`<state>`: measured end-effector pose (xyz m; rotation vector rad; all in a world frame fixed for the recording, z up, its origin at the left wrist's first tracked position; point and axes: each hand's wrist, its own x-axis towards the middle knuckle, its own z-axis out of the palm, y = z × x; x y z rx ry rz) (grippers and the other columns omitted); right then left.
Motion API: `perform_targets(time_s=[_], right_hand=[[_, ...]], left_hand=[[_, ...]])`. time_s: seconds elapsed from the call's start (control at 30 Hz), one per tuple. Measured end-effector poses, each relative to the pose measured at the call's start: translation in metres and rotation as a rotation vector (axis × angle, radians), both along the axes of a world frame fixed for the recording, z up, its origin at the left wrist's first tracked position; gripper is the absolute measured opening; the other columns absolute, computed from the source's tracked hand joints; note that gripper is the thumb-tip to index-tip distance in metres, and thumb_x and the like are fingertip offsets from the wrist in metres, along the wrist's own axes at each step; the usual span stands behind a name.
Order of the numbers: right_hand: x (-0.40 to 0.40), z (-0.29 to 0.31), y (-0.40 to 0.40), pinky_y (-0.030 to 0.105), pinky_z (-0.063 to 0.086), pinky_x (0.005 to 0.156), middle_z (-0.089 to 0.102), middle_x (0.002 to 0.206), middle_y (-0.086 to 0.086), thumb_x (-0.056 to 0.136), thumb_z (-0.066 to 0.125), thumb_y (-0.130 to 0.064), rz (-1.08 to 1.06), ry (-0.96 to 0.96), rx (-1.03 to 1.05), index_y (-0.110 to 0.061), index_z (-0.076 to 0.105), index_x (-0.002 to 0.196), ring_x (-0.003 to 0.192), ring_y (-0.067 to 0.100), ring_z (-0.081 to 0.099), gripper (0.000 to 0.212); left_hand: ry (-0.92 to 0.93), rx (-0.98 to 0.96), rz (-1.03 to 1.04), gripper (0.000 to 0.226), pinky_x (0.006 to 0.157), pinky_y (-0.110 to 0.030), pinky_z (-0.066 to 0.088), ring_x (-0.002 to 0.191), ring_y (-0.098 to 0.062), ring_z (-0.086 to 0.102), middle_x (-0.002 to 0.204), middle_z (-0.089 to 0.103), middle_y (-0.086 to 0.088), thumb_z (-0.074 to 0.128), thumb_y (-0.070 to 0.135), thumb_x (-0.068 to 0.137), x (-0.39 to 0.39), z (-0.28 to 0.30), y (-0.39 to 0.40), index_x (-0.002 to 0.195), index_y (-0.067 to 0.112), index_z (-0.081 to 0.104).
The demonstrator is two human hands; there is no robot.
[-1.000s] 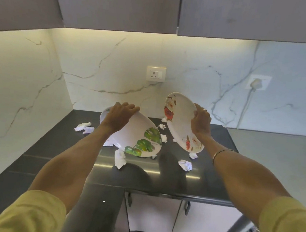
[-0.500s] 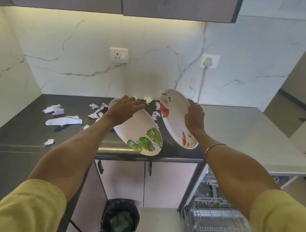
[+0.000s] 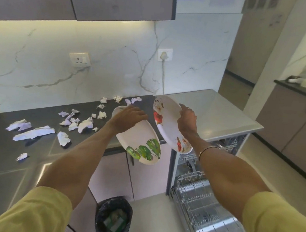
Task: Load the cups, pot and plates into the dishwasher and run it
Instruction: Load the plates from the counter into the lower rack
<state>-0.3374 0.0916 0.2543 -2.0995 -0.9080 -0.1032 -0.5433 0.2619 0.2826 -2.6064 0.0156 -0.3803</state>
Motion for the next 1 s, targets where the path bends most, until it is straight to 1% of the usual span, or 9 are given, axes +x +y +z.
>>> perform_targets(time_s=[0.2, 0.27, 0.37, 0.5, 0.6, 0.7, 0.8, 0.9, 1.0], right_hand=[[-0.008, -0.024, -0.091, 0.044, 0.058, 0.085, 0.068, 0.109, 0.016, 0.092, 0.042, 0.006, -0.142, -0.015, -0.091, -0.018, 0.057, 0.134, 0.095, 0.034, 0.066, 0.05], [-0.009, -0.033, -0.124, 0.047, 0.058, 0.085, 0.068, 0.11, 0.018, 0.091, 0.042, 0.01, -0.175, 0.002, -0.093, -0.016, 0.057, 0.135, 0.097, 0.034, 0.066, 0.053], [-0.008, -0.051, -0.174, 0.052, 0.059, 0.079, 0.069, 0.11, 0.018, 0.082, 0.042, 0.018, -0.228, 0.04, -0.111, -0.017, 0.058, 0.133, 0.098, 0.034, 0.068, 0.064], [0.002, -0.065, -0.235, 0.048, 0.062, 0.07, 0.071, 0.107, 0.013, 0.084, 0.045, 0.014, -0.312, 0.059, -0.116, -0.024, 0.058, 0.134, 0.088, 0.03, 0.07, 0.064], [0.013, -0.07, -0.278, 0.045, 0.061, 0.074, 0.069, 0.111, 0.014, 0.088, 0.045, 0.013, -0.343, 0.104, -0.102, -0.02, 0.057, 0.136, 0.092, 0.028, 0.068, 0.06], [0.03, -0.077, -0.319, 0.038, 0.06, 0.076, 0.068, 0.113, 0.013, 0.093, 0.044, 0.007, -0.383, 0.139, -0.102, -0.023, 0.057, 0.135, 0.093, 0.025, 0.065, 0.054], [0.052, -0.082, -0.36, 0.034, 0.057, 0.074, 0.067, 0.11, 0.01, 0.093, 0.045, 0.004, -0.395, 0.148, -0.137, -0.026, 0.058, 0.134, 0.093, 0.026, 0.064, 0.051], [0.074, -0.083, -0.4, 0.025, 0.049, 0.07, 0.066, 0.107, 0.009, 0.089, 0.046, 0.007, -0.371, 0.173, -0.175, -0.024, 0.06, 0.131, 0.09, 0.023, 0.062, 0.054], [0.095, -0.087, -0.436, 0.027, 0.054, 0.074, 0.066, 0.108, 0.008, 0.09, 0.047, 0.005, -0.342, 0.198, -0.163, -0.025, 0.061, 0.13, 0.09, 0.023, 0.063, 0.051]], left_hand=[[0.065, -0.078, -0.09, 0.061, 0.083, -0.039, 0.052, 0.095, -0.024, 0.065, 0.11, 0.068, 0.001, 0.078, -0.007, 0.065, 0.011, -0.029, -0.064, 0.118, 0.019, 0.064], [0.066, -0.113, -0.135, 0.062, 0.081, -0.038, 0.052, 0.092, -0.023, 0.064, 0.108, 0.068, 0.002, 0.079, -0.007, 0.064, 0.018, -0.04, -0.086, 0.118, 0.019, 0.064], [0.091, -0.166, -0.191, 0.063, 0.081, -0.035, 0.051, 0.091, -0.021, 0.065, 0.105, 0.07, 0.004, 0.082, -0.006, 0.059, 0.029, -0.056, -0.126, 0.115, 0.018, 0.069], [0.097, -0.228, -0.25, 0.06, 0.084, -0.038, 0.053, 0.095, -0.023, 0.067, 0.108, 0.071, 0.003, 0.076, -0.011, 0.065, 0.048, -0.079, -0.174, 0.117, 0.018, 0.069], [0.1, -0.288, -0.269, 0.062, 0.083, -0.038, 0.053, 0.094, -0.023, 0.067, 0.108, 0.072, 0.002, 0.073, -0.017, 0.064, 0.066, -0.093, -0.21, 0.116, 0.017, 0.069], [0.12, -0.319, -0.305, 0.059, 0.084, -0.036, 0.051, 0.094, -0.023, 0.067, 0.104, 0.072, 0.001, 0.071, -0.017, 0.066, 0.086, -0.102, -0.25, 0.115, 0.016, 0.07], [0.122, -0.337, -0.313, 0.056, 0.087, -0.035, 0.048, 0.094, -0.021, 0.065, 0.105, 0.072, 0.004, 0.07, -0.015, 0.07, 0.115, -0.111, -0.29, 0.115, 0.019, 0.07], [0.12, -0.358, -0.315, 0.057, 0.09, -0.036, 0.048, 0.096, -0.021, 0.065, 0.108, 0.072, 0.003, 0.071, -0.015, 0.069, 0.14, -0.121, -0.33, 0.115, 0.018, 0.07], [0.087, -0.372, -0.33, 0.054, 0.087, -0.039, 0.05, 0.093, -0.024, 0.066, 0.104, 0.073, -0.001, 0.065, -0.019, 0.07, 0.165, -0.126, -0.368, 0.112, 0.015, 0.071]])
